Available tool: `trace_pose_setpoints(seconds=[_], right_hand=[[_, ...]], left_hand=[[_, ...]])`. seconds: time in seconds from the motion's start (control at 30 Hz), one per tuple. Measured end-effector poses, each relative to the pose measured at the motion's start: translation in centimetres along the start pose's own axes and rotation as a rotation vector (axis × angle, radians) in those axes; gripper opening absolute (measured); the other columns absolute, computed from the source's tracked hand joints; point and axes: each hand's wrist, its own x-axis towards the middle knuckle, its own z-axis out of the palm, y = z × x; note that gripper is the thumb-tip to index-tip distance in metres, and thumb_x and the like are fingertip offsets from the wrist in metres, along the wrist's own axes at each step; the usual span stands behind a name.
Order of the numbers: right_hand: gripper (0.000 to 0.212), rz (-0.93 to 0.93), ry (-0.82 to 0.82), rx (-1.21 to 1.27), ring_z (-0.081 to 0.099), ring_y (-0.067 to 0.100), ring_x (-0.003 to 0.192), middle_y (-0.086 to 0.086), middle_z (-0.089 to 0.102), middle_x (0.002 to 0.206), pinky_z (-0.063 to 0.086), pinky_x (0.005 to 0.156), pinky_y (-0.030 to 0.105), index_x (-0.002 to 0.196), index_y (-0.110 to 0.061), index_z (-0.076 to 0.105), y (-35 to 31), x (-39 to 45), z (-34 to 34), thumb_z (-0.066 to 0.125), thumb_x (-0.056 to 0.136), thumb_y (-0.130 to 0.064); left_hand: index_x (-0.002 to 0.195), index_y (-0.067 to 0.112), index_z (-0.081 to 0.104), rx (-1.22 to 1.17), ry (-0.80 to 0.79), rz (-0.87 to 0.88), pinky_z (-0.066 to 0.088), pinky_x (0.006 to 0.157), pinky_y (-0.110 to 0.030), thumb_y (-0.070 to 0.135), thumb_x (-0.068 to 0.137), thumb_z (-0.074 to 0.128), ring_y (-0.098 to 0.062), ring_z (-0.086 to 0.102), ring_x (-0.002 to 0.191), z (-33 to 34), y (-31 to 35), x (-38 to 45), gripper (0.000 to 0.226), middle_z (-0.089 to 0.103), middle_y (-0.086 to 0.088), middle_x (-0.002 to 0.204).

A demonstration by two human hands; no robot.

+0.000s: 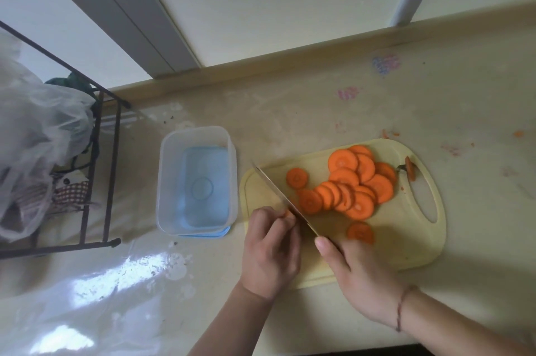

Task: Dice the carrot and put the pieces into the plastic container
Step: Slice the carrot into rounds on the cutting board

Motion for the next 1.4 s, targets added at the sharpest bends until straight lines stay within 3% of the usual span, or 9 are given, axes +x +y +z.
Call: trace_pose_setpoints(seconds=[0.1, 0.33, 0.53, 0.67, 0.83, 1.13, 1.23, 1.33, 1.4], right_hand=[[0.057, 0.008, 0.014, 0.032, 0.046, 0.008, 0.050, -0.021, 0.055, 0.057, 0.028, 0.051, 0.027, 0.058, -0.018, 0.042, -1.1, 0.5, -0.5, 0.020, 0.082, -0.064], [0.064, 0.033, 0.021, 0.051, 0.046, 0.015, 0.056, 0.008, 0.052, 0.056, 0.037, 0.060, 0.032, 0.063, -0.015, 0.049, -1.3, -2.9, -1.5, 0.022, 0.075, -0.071], [0.061, 0.046, -0.026, 0.021, 0.047, 0.008, 0.059, -0.017, 0.056, 0.062, 0.033, 0.059, 0.024, 0.062, -0.021, 0.045, -1.3, -3.9, -2.3, 0.016, 0.072, -0.074], [0.087, 0.080, -0.030, 0.021, 0.053, 0.009, 0.067, -0.007, 0.059, 0.065, 0.040, 0.065, 0.024, 0.066, -0.023, 0.047, -0.4, -4.6, -2.2, -0.001, 0.059, -0.094], [0.101, 0.132, -0.083, -0.046, 0.053, 0.008, 0.067, 0.001, 0.058, 0.065, 0.040, 0.066, 0.024, 0.071, -0.021, 0.049, -0.2, -5.0, -2.5, -0.012, 0.047, -0.097], [0.057, 0.029, -0.076, -0.021, 0.047, 0.016, 0.058, 0.002, 0.047, 0.054, 0.034, 0.061, 0.032, 0.062, -0.019, 0.043, -2.1, -1.2, -1.9, 0.018, 0.080, -0.067], [0.071, 0.067, -0.073, -0.005, 0.054, 0.013, 0.066, 0.003, 0.057, 0.063, 0.042, 0.070, 0.031, 0.068, -0.018, 0.052, -0.7, -2.8, -2.0, 0.013, 0.073, -0.078], [0.108, 0.178, -0.047, -0.005, 0.061, 0.007, 0.088, 0.002, 0.068, 0.082, 0.046, 0.083, 0.027, 0.088, -0.024, 0.064, 0.6, -5.4, -2.3, -0.004, 0.050, -0.099], [0.103, 0.158, -0.094, 0.001, 0.061, 0.007, 0.083, 0.001, 0.068, 0.081, 0.047, 0.083, 0.029, 0.086, -0.022, 0.063, 1.0, -5.0, -1.9, -0.001, 0.057, -0.097]], left_hand=[[0.113, 0.013, 0.062, 0.034, 0.001, -0.019, 0.053, 0.077, -0.039, 0.009, 0.091, 0.065, -0.032, 0.064, 0.087, -0.4, 0.1, -0.6, 0.023, 0.053, -0.001, 0.108], [0.124, 0.016, 0.062, 0.051, 0.002, -0.071, 0.055, 0.082, -0.039, 0.010, 0.093, 0.062, -0.025, 0.065, 0.098, -0.5, -0.1, -1.4, 0.031, 0.059, 0.000, 0.116], [0.119, 0.014, 0.064, 0.020, 0.010, -0.071, 0.055, 0.078, -0.042, 0.004, 0.090, 0.068, -0.025, 0.065, 0.095, -0.6, -0.2, -1.5, 0.031, 0.061, 0.000, 0.111], [0.117, 0.015, 0.065, 0.001, 0.014, -0.072, 0.056, 0.079, -0.040, 0.010, 0.092, 0.065, -0.023, 0.066, 0.095, -0.7, -0.1, -1.5, 0.025, 0.061, 0.003, 0.111], [0.105, 0.002, 0.073, 0.017, 0.006, -0.087, 0.055, 0.079, -0.039, 0.008, 0.091, 0.066, -0.025, 0.066, 0.094, -0.6, -0.4, -1.7, 0.016, 0.061, 0.000, 0.110], [0.105, -0.002, 0.075, 0.059, 0.001, -0.063, 0.053, 0.087, -0.033, 0.007, 0.091, 0.067, -0.024, 0.065, 0.098, -0.6, -0.5, -1.5, 0.018, 0.062, -0.001, 0.111], [0.105, -0.001, 0.075, 0.047, 0.019, -0.090, 0.052, 0.089, -0.030, 0.007, 0.091, 0.066, -0.024, 0.065, 0.098, -0.6, -0.4, -1.5, 0.018, 0.063, -0.001, 0.110], [0.105, 0.002, 0.073, 0.052, 0.028, -0.077, 0.051, 0.090, -0.029, 0.007, 0.090, 0.066, -0.025, 0.064, 0.098, -0.4, -0.5, -1.6, 0.018, 0.067, -0.005, 0.108], [0.105, 0.001, 0.073, 0.053, 0.030, -0.087, 0.051, 0.091, -0.028, 0.007, 0.090, 0.066, -0.024, 0.064, 0.098, -0.4, -0.6, -1.6, 0.018, 0.067, -0.006, 0.107]])
